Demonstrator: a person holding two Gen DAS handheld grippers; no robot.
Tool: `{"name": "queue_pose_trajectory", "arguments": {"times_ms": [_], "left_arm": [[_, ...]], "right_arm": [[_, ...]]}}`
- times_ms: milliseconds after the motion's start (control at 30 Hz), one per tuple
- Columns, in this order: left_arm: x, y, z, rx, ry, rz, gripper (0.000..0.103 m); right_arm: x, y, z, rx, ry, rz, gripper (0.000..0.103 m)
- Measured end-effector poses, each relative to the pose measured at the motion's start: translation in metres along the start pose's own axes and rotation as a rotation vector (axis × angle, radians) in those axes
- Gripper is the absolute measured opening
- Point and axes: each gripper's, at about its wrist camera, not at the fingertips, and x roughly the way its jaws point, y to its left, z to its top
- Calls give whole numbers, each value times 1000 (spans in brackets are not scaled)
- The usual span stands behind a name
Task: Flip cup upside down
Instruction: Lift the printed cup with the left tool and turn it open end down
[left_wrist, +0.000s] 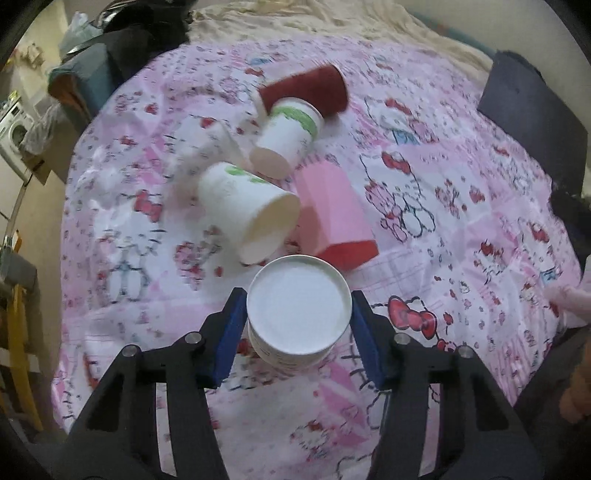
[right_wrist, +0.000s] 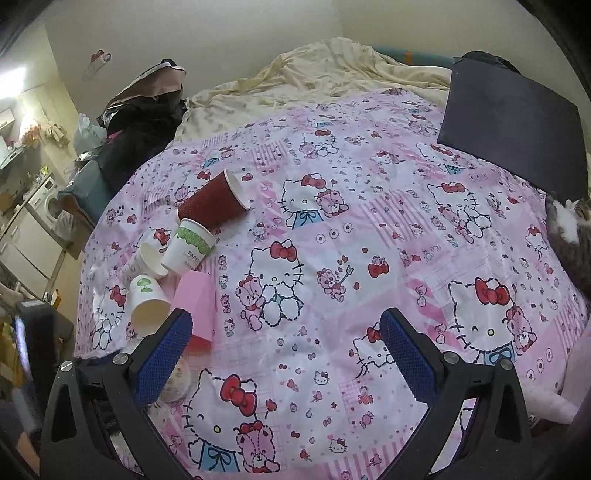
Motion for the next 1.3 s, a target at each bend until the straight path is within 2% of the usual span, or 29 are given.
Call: {"name": "queue_pose_trajectory", "arguments": {"times_ms": [133,300,467,633,700,833,967,1067,1167,1300], "left_arm": [[-27,31,6,-28,-53,48,52],[-35,68,15,-69,-88,123,52],[-33,92,16,-156,-74,88,52],[-43,82,10,-171,-49,-19,52],[-49,74,8,-159,-53,-28,52],[-52,68,-1,-169,-2,-53,52],[-60,64,-13,-169,0,-60,52],[-63,59,-24,-178,55,-86,52],[-62,47,-37,-145,129,-118,52],[-65,34,-54,-138,147,-123,52]], "right_arm": [[0,3,-1,-9,0,2,103],[2,7,-4,-10,10,8,103],[5,14,-8,-44,9,-8,103],[10,10,-7,-29,27,6,103],[13,10,-7,-27,33,7,103],[15,15,-11,-54,43,0,103],[14,13,-14,-49,45,-15,103],[10,12,-17,-47,43,-16,103],[6,11,-19,-55,37,-20,103],[2,7,-19,-39,32,-10,103]]}}
